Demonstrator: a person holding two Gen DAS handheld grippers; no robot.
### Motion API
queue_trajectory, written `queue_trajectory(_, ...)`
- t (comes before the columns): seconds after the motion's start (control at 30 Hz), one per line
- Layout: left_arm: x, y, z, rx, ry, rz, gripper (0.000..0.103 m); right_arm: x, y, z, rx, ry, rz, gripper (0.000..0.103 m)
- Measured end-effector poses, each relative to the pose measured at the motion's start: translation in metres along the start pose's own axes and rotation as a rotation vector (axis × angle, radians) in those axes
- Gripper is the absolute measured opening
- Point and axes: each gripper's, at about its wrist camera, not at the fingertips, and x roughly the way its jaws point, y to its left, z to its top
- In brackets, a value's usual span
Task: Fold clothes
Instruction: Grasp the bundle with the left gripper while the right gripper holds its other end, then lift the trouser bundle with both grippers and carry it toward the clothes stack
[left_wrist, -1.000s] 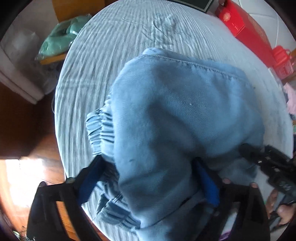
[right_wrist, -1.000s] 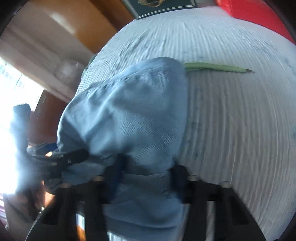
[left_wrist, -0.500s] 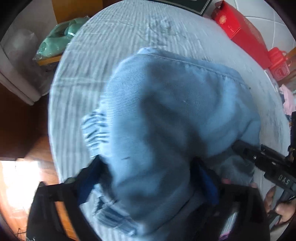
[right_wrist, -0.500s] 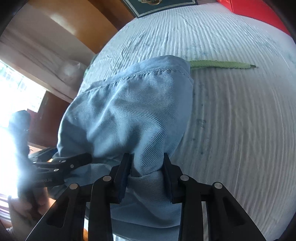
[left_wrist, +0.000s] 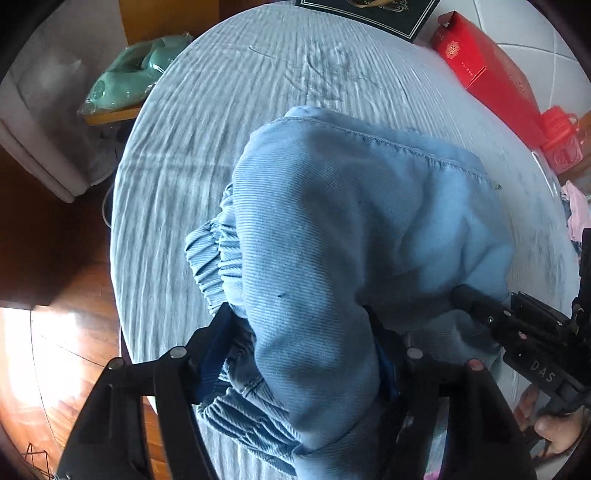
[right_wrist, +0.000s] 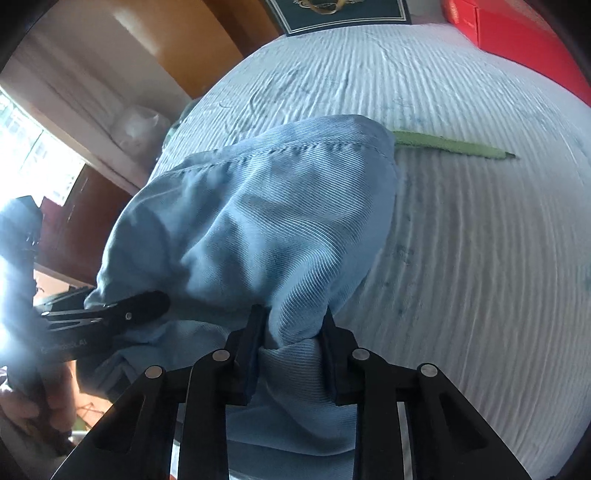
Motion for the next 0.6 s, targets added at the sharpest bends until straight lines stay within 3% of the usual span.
queue_trajectory(0.03,0.000,0.001,0.000,0.002,0.003,-0.014,0.072,0.000,0.000,0.000,-0.003,0.004,-0.002,0.027)
queue_trajectory(0.07,0.001,0.000,-0.003,0.009,0.008,-0.036,0.082,0.001,0.000,0.000,-0.002,0.006,-0.001,0.027)
queue_trajectory(0.2,0.002,-0.011,-0.006,0.031,0.019,-0.007,0.085,0.003,0.002,0.001,0.023,0.006,0.007,0.027)
queue_trajectory(0.3,-0.003,-0.013,-0.011,0.005,0.008,-0.012,0.062,0.002,0.009,0.005,-0.009,0.013,-0.031,0.024)
queue_trajectory(0.37,-0.007,-0.011,-0.016,-0.015,-0.002,-0.037,0.060,-0.001,0.015,-0.005,-0.045,-0.001,-0.059,0.021)
queue_trajectory(0.47,-0.005,-0.019,-0.015,0.021,-0.021,0.010,0.059,0.000,0.012,-0.010,-0.057,-0.024,-0.064,0.018)
queue_trajectory(0.6,-0.021,-0.039,-0.022,0.057,-0.067,0.046,0.036,-0.011,0.018,-0.014,-0.086,-0.057,-0.066,0.014)
